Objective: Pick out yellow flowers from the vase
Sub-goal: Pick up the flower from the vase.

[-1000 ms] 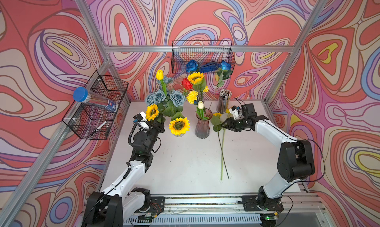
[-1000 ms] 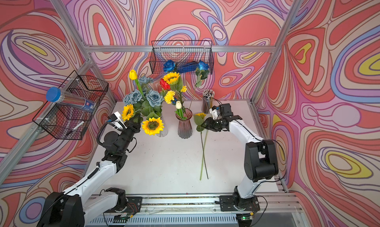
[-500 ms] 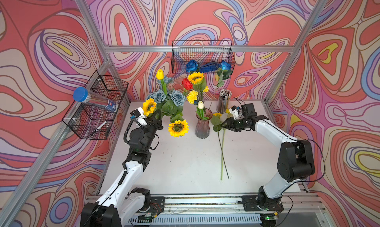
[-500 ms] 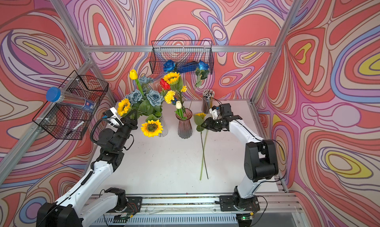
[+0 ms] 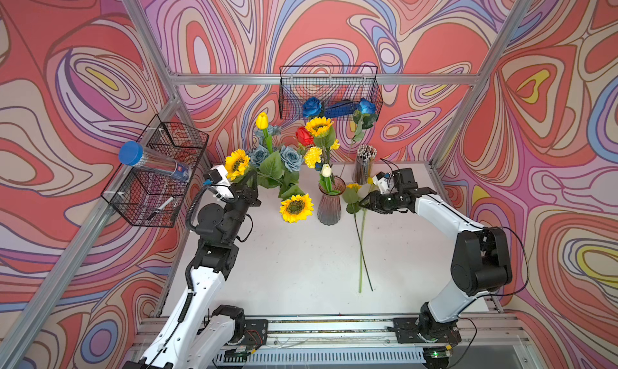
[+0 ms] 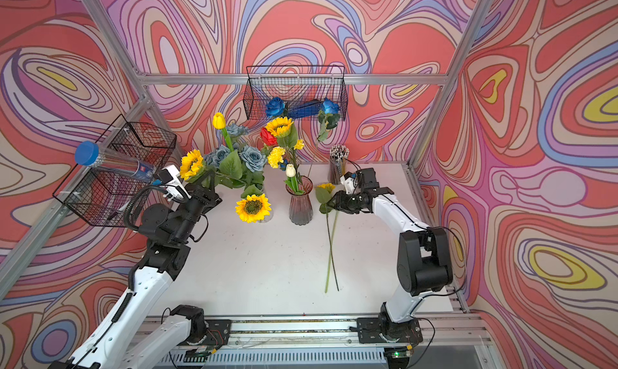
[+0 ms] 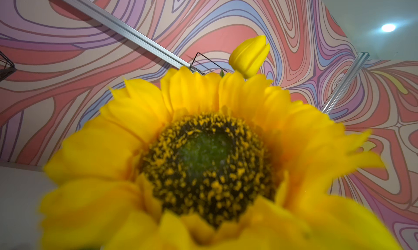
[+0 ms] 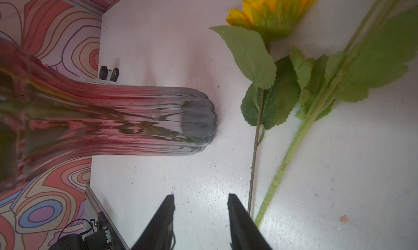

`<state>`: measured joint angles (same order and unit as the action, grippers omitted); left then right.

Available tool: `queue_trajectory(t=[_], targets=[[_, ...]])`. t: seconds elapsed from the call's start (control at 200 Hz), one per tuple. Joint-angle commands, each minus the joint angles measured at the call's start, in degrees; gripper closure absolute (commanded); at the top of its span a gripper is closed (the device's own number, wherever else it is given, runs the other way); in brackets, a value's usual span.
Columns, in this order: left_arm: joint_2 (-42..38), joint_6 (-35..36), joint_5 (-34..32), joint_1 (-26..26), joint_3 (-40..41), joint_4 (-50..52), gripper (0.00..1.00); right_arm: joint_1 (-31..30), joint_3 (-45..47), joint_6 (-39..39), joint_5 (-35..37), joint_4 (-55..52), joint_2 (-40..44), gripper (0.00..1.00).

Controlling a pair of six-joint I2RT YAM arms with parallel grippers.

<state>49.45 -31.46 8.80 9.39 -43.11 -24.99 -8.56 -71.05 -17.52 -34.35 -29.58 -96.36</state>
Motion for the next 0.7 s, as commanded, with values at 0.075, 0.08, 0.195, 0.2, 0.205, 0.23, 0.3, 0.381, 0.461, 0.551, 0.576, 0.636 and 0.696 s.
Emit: queue_trajectory(t=[0.075,0.08,0.195,0.2,0.205,0.23,0.3,0.381,0.461,0.551,0.576,0.636,0.696], targets=[[-1.9,3.71,0.86,0.08,-4.72,6.51,0.95,0.12,-0.41,0.38,-0.72,0.14,0.12,0.58],[-1.94,3.74,0.86,0.09,-4.84,6.65,0.95,0.07,-0.41,0.42,-0.72,0.1,0.16,0.58],[-2.6,5.1,2.93,0.08,-7.81,10.87,0.95,0.11,-0.42,0.88,-0.65,-0.21,0.44,0.58],[-2.65,5.18,3.04,0.09,-7.92,11.16,0.95,0.11,-0.42,0.89,-0.69,-0.21,0.45,0.58],[-2.67,5.32,3.14,0.1,-8.07,11.36,0.95,0.12,-0.41,0.94,-0.7,-0.21,0.46,0.58],[-2.77,5.71,3.55,0.1,-8.79,12.28,0.95,0.08,-0.39,1.02,-0.75,-0.19,0.46,0.58],[-3.16,6.69,4.07,0.1,-10.16,13.94,0.95,0.09,-0.19,0.99,-0.85,-0.04,0.47,0.58],[-3.53,8.06,3.79,0.08,-11.59,15.93,0.95,0.08,-0.13,0.74,-1.07,0.27,0.38,0.58],[-3.81,9.41,3.43,0.1,-13.14,17.92,0.96,0.12,-0.1,0.51,-1.15,0.4,0.53,0.58],[-4.04,10.23,3.0,0.1,-13.95,18.82,0.95,0.09,-0.03,0.65,-1.09,0.43,0.71,0.58],[-4.08,10.43,2.91,0.09,-14.08,19.0,0.96,0.11,-0.06,0.68,-1.09,0.4,0.71,0.58],[-4.06,10.76,2.72,0.09,-14.27,19.36,0.96,0.05,0.07,0.65,-1.07,0.41,0.64,0.58],[-4.1,10.81,2.68,0.06,-14.37,19.33,0.96,0.05,0.16,0.69,-1.16,0.38,0.6,0.58]])
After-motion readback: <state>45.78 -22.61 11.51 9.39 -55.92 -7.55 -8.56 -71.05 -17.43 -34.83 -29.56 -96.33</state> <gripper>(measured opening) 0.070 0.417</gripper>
